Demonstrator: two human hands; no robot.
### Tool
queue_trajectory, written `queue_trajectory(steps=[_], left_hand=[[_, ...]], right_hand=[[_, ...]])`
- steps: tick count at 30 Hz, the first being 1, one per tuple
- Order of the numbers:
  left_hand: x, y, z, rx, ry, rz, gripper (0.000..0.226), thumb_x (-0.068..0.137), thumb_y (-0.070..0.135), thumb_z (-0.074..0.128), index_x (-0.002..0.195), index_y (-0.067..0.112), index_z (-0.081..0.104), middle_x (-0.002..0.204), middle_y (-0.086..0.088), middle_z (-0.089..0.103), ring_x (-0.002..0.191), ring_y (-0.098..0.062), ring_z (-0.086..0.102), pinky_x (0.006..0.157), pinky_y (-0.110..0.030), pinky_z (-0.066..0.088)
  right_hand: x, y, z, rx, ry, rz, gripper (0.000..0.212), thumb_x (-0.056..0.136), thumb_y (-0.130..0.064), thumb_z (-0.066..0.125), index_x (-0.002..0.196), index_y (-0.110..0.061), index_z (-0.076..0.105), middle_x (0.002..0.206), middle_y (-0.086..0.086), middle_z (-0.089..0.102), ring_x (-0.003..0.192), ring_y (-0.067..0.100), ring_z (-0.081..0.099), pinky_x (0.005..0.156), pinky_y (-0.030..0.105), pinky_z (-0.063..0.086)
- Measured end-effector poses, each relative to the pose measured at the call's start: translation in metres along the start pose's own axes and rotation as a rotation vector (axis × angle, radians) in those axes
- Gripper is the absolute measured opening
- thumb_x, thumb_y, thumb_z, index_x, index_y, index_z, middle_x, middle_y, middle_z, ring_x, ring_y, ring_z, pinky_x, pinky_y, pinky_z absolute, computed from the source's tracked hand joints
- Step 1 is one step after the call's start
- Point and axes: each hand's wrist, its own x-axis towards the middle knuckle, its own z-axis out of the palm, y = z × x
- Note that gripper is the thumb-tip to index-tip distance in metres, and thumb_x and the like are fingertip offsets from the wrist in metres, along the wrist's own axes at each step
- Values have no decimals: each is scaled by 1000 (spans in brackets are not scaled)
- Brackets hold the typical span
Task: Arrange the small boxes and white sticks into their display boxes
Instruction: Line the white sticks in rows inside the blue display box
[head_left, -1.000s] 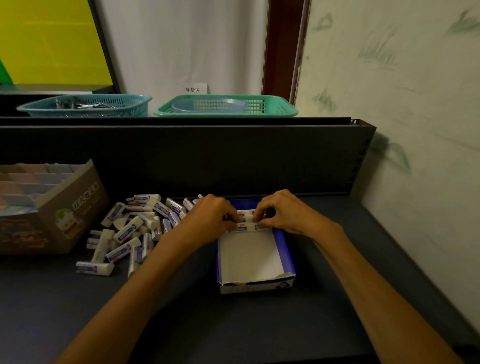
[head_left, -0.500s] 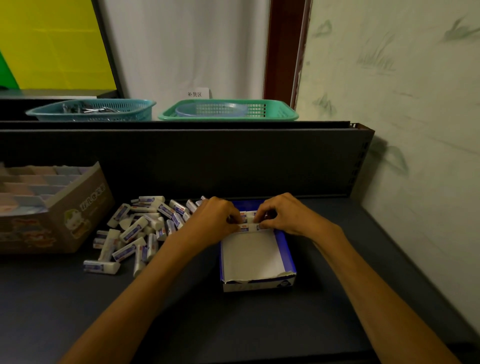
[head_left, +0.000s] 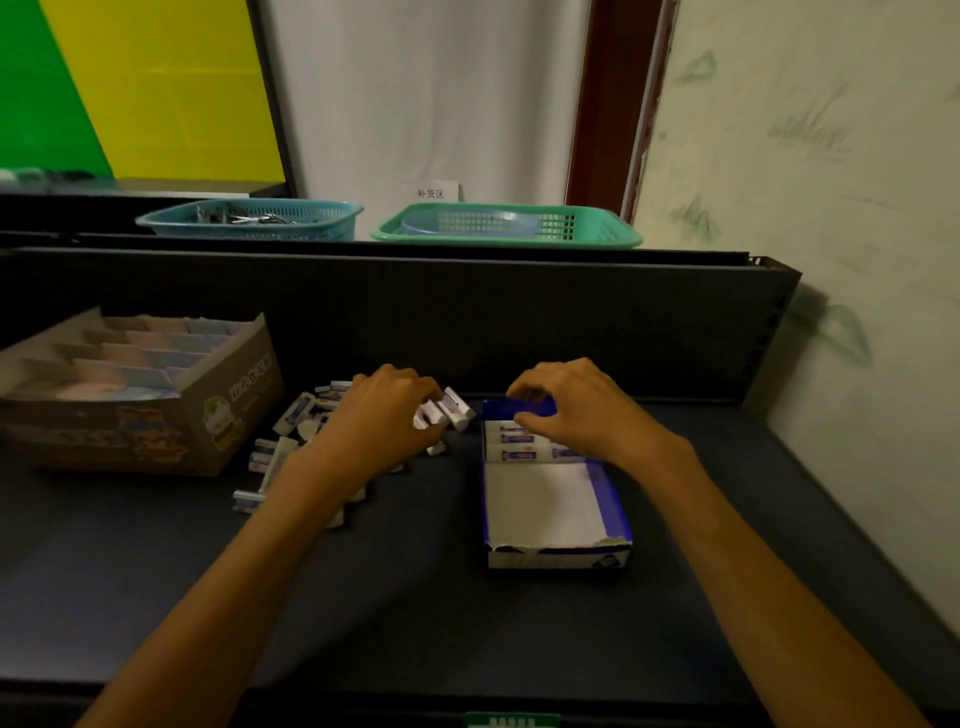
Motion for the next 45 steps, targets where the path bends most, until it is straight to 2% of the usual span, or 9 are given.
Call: queue_trajectory(steps=[6, 13, 18, 22, 28, 32, 36, 39, 45], left_hand=[[-33, -31, -10, -24, -27, -120, 46, 87, 40, 60, 130, 29, 49, 133, 0, 48, 119, -18, 46, 99, -36, 39], [-51, -57, -7, -18, -66, -176, 47, 86, 41, 61, 130, 30, 48, 140, 2, 44, 127, -18, 39, 101, -38, 38], [-50, -58, 3, -38, -36, -120, 50, 84, 46, 61, 130, 31, 48, 139, 3, 43, 129, -17, 35, 103, -40, 37], [-38, -49, 10, -72, -62, -59, 54, 83, 44, 62, 133, 31, 46, 143, 4, 40, 135, -18, 28, 111, -44, 26], [-25, -40, 18, 41, -143, -17, 51, 83, 40, 62, 131, 36, 45, 139, 5, 45, 133, -18, 30, 109, -45, 21], [-21, -43, 18, 20, -151, -4, 45, 83, 42, 63, 125, 36, 49, 133, 5, 49, 127, -17, 37, 107, -44, 23], [-20, -44, 17, -13, -149, 29, 40, 80, 53, 62, 115, 35, 56, 126, 7, 52, 121, -14, 42, 105, -41, 25], [-20, -43, 17, -28, -185, 50, 42, 79, 53, 64, 115, 33, 57, 125, 7, 52, 121, -14, 42, 107, -41, 24], [-18, -50, 16, -108, -219, 104, 33, 82, 32, 66, 115, 36, 59, 124, 9, 53, 118, -13, 45, 107, -40, 29]], right_hand=[[22, -36, 9, 4, -16, -100, 33, 88, -35, 63, 120, -27, 59, 111, -5, 61, 102, 14, 56, 93, 37, 48], [42, -68, 24, -9, -124, -111, 36, 87, -36, 63, 122, -29, 58, 118, -5, 58, 104, 14, 56, 91, 37, 49], [47, -71, 36, -34, -215, -91, 40, 88, -34, 63, 126, -29, 55, 121, -3, 55, 101, 12, 55, 89, 34, 49], [47, -69, 40, -40, -270, -89, 38, 90, -31, 60, 127, -29, 54, 124, 0, 53, 104, 15, 55, 89, 37, 50], [44, -67, 42, 7, -291, -73, 26, 90, -27, 61, 115, -30, 61, 114, -1, 58, 92, 11, 57, 83, 34, 53], [43, -65, 44, -16, -278, -50, 16, 89, -28, 62, 104, -26, 61, 113, 0, 57, 97, 13, 56, 84, 34, 52], [42, -72, 40, -30, -248, -49, 27, 93, -27, 56, 118, -17, 52, 116, 6, 57, 104, 20, 56, 86, 35, 51], [43, -75, 40, -26, -229, -42, 30, 94, -28, 54, 122, -17, 47, 115, 7, 57, 98, 19, 57, 77, 29, 48], [46, -67, 44, 8, -210, 51, 41, 85, -20, 66, 121, -21, 47, 120, 7, 55, 104, 23, 57, 84, 35, 53]])
